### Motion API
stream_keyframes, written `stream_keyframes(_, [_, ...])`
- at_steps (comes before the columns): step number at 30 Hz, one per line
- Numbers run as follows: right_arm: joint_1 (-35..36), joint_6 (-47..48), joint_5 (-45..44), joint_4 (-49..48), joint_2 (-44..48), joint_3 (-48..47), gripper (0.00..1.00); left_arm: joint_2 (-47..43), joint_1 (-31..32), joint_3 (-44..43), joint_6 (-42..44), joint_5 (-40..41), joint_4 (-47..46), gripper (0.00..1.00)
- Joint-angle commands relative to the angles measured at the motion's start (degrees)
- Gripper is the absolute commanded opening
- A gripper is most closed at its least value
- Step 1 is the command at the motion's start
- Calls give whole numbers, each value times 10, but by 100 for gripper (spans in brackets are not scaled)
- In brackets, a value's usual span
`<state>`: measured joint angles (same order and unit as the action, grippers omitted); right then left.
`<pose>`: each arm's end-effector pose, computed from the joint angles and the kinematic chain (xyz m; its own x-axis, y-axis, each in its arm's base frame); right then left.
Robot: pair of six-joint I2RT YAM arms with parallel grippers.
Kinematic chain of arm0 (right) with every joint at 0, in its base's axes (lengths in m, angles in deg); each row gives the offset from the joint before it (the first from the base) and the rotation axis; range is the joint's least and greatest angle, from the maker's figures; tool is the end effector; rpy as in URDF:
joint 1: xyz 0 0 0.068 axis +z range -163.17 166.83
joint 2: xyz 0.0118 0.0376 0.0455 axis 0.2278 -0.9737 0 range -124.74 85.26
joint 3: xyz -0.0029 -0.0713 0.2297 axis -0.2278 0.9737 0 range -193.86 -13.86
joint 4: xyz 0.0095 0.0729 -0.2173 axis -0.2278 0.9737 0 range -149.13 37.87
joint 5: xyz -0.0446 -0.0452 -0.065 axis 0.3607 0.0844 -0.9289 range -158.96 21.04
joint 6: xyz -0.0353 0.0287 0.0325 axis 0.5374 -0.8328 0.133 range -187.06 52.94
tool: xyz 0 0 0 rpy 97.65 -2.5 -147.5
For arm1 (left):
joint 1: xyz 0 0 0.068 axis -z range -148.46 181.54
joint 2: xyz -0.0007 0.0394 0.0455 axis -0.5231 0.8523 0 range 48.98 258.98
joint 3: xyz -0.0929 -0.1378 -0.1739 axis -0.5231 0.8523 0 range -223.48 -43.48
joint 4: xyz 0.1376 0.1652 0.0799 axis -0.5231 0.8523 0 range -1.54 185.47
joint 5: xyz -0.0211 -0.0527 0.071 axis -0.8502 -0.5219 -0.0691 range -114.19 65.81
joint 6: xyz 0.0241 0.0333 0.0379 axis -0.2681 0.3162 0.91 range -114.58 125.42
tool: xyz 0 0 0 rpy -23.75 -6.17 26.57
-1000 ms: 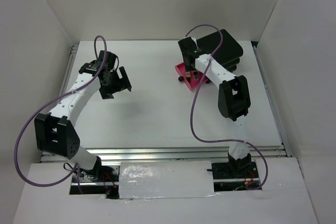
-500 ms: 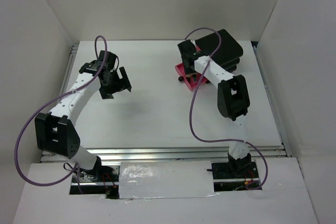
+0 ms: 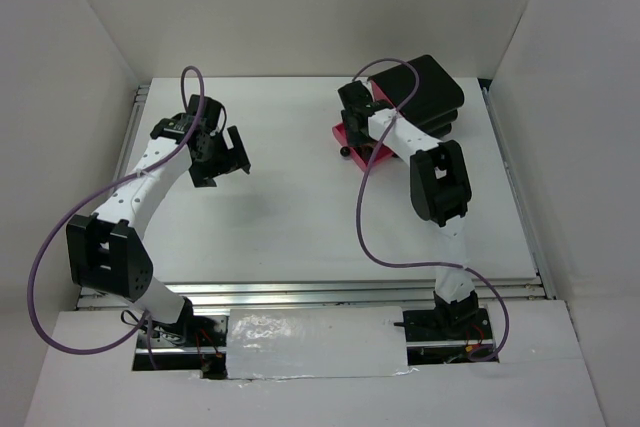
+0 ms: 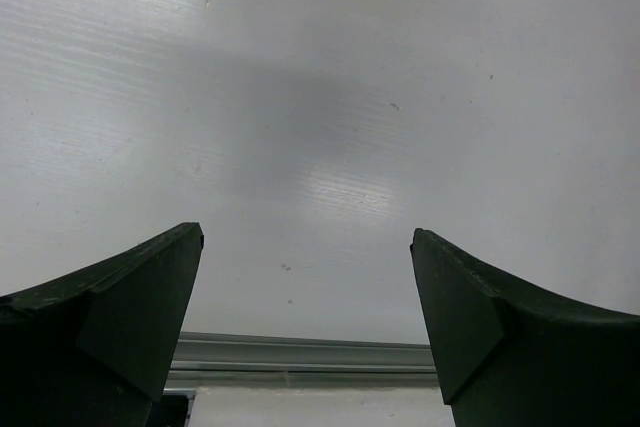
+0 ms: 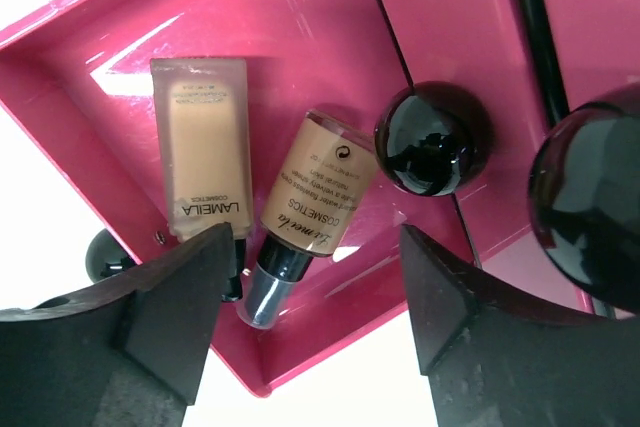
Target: Organize the makeup
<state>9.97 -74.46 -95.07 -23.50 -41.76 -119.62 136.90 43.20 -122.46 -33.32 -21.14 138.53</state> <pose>0.4075 0.1559 0.1861 -0.7809 -0.2080 -0.5890 -0.0315 0.9549 -0.2953 0.2813 -0.0559 0.2740 -0.7643 -0.4803 -0.4302 -0.3889 0.8756 -0.2867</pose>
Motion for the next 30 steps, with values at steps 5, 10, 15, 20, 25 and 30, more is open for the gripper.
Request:
stream_keyframes(5, [-3, -25, 11, -3, 37, -27, 76, 2, -3, -20, 13, -14, -4, 99])
stream_keyframes(10, [25, -29, 75, -19, 97, 8, 57, 3, -3, -11, 7, -19, -15, 99])
stream_keyframes(15, [77, 35, 141, -39, 111, 52, 34, 2, -3, -11, 2, -9, -15, 100])
stream_keyframes(20, [103, 68, 102, 0, 57, 24, 37, 2, -3, -9, 5, -9, -14, 99])
stream_keyframes(25, [118, 102, 55, -5, 14, 22, 41, 1, -3, -5, 9, -9, -12, 100])
stream_keyframes(30, [123, 122, -18, -19, -28, 18, 41, 12, -3, -18, 24, -8, -2, 99])
